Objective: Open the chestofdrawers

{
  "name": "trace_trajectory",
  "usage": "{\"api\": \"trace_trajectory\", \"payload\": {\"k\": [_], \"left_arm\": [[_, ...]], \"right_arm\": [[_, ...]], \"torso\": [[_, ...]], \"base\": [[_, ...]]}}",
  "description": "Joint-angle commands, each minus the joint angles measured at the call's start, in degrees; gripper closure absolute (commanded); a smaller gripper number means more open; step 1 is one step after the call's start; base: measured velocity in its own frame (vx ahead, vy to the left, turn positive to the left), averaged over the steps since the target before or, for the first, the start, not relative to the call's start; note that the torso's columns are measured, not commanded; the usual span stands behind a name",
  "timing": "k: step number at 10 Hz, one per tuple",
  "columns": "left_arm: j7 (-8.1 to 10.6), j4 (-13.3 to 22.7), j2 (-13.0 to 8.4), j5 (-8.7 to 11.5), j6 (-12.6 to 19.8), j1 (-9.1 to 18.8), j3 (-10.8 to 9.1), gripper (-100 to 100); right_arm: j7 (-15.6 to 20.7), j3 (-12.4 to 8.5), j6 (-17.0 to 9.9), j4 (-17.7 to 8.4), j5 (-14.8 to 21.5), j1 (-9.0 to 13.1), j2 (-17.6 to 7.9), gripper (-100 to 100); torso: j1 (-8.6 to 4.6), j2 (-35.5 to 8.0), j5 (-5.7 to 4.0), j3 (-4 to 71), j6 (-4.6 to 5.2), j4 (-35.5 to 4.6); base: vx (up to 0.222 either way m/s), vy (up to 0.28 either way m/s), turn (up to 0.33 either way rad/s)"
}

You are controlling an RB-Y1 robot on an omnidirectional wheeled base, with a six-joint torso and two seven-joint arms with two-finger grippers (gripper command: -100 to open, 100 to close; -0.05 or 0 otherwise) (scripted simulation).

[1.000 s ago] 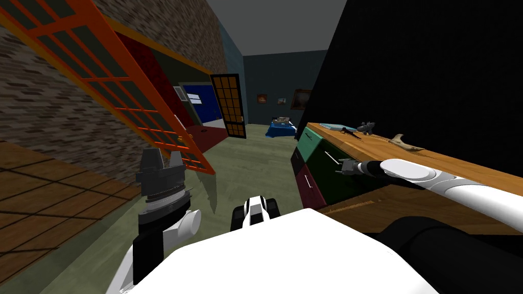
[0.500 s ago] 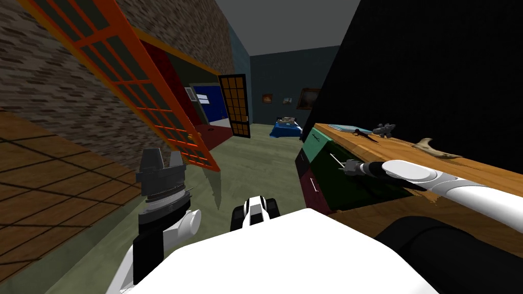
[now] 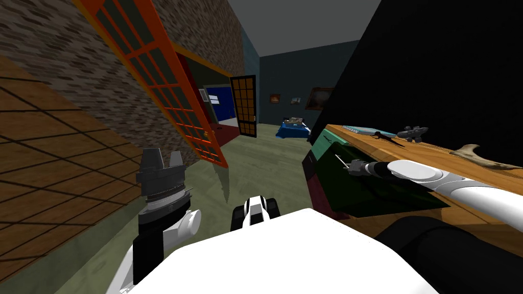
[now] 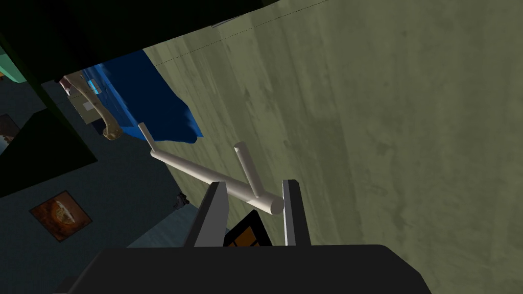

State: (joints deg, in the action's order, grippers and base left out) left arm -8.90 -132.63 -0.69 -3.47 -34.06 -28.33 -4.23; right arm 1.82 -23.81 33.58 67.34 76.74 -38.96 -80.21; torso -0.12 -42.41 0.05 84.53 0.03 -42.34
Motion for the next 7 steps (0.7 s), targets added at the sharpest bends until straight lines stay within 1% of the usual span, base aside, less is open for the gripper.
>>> {"api": "trace_trajectory", "payload": {"k": [1,2,3,4,5,6,7], "left_arm": [[0.00,0.0,0.0,0.0,0.0,0.0,0.00,0],[0.00,0.0,0.0,0.0,0.0,0.0,0.00,0],[0.00,0.0,0.0,0.0,0.0,0.0,0.00,0],[0.00,0.0,0.0,0.0,0.0,0.0,0.00,0],[0.00,0.0,0.0,0.0,0.0,0.0,0.00,0],[0.00,0.0,0.0,0.0,0.0,0.0,0.00,0],[0.00,0.0,0.0,0.0,0.0,0.0,-0.01,0]], "right_arm": [[2.2,-1.1,1.8,-4.5,1.1,2.2,0.4,100],[4.4,-2.1,3.5,-6.2,1.9,4.3,1.1,100],[4.4,-2.1,3.5,-8.0,1.9,4.3,1.1,100],[6.6,-3.2,5.2,-10.4,2.7,6.3,1.8,100],[6.6,-3.2,5.2,-12.3,2.7,6.3,1.8,100],[6.6,-3.2,5.2,-12.3,2.7,6.3,1.8,100],[8.8,-4.2,6.9,-14.0,3.4,8.1,2.4,100]], "torso": [[0.18,0.1,0.05,0.0,-0.11,0.0],[0.28,0.1,0.17,0.1,-0.06,0.0],[0.37,0.2,0.19,0.1,-0.26,0.0],[0.32,0.2,0.23,0.2,-0.13,0.0],[0.43,0.3,0.33,0.2,-0.32,0.0],[0.48,0.2,0.41,0.2,-0.13,0.0],[0.43,0.1,0.42,0.1,-0.04,0.0]], "base": [[-0.021,0.064,0.102],[-0.021,0.077,0.127],[-0.020,0.066,0.089],[-0.016,0.086,0.172],[-0.009,0.068,0.098],[-0.001,0.025,-0.007],[-0.008,0.048,0.103]]}}
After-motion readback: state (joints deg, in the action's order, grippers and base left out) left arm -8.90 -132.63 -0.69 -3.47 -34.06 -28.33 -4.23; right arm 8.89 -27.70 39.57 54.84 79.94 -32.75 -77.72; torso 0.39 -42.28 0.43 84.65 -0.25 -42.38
